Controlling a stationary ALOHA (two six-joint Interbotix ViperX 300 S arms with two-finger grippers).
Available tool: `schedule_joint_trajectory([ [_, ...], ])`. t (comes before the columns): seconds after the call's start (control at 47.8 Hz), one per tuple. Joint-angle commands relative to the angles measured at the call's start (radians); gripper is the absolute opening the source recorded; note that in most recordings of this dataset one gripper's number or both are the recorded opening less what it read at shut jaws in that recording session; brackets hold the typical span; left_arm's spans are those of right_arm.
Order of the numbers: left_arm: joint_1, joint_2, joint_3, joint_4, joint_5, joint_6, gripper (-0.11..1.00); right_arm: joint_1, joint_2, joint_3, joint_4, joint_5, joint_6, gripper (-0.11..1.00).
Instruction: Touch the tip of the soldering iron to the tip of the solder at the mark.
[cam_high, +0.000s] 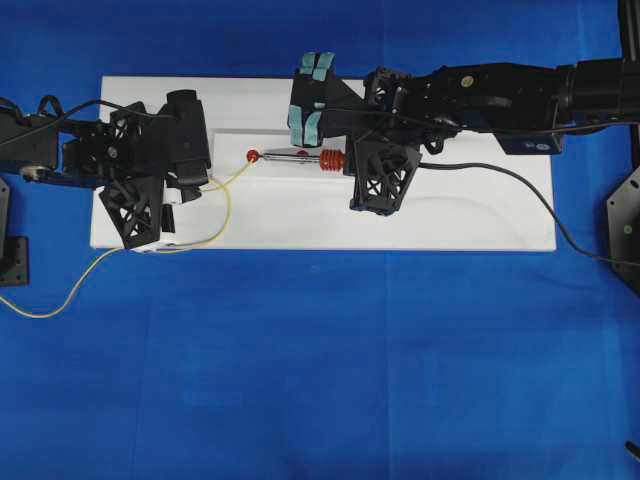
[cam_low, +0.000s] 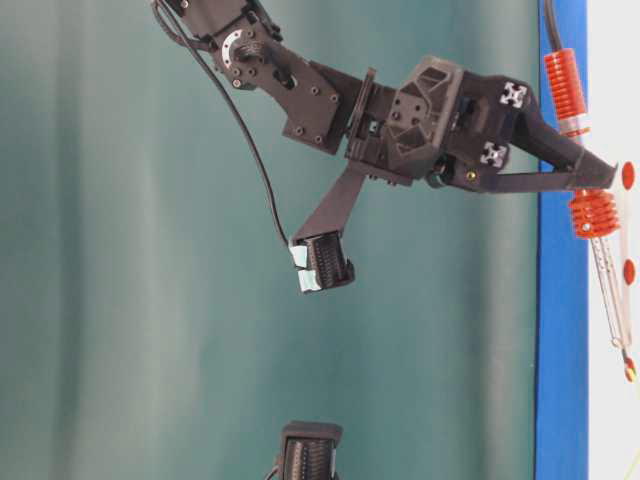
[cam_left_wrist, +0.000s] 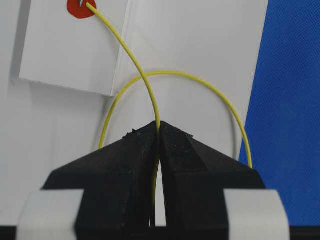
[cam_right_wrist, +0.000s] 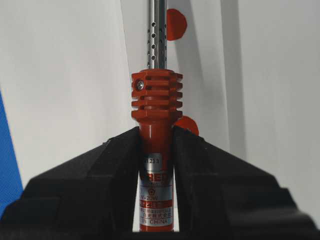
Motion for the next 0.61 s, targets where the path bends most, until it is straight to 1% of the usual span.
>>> schedule_joint_trajectory([
  [0.0,-0.002,-0.009,-0.021,0.002,-0.003,0.0,0.0,-0.002,-0.014,-0.025,-0.003,-0.003,-0.002,0.06],
  [0.586,-0.002,-0.011,-0.028,0.002,-0.003,0.002,0.0,0.0,-0.014,-0.025,-0.003,-0.003,-0.003,0.06],
])
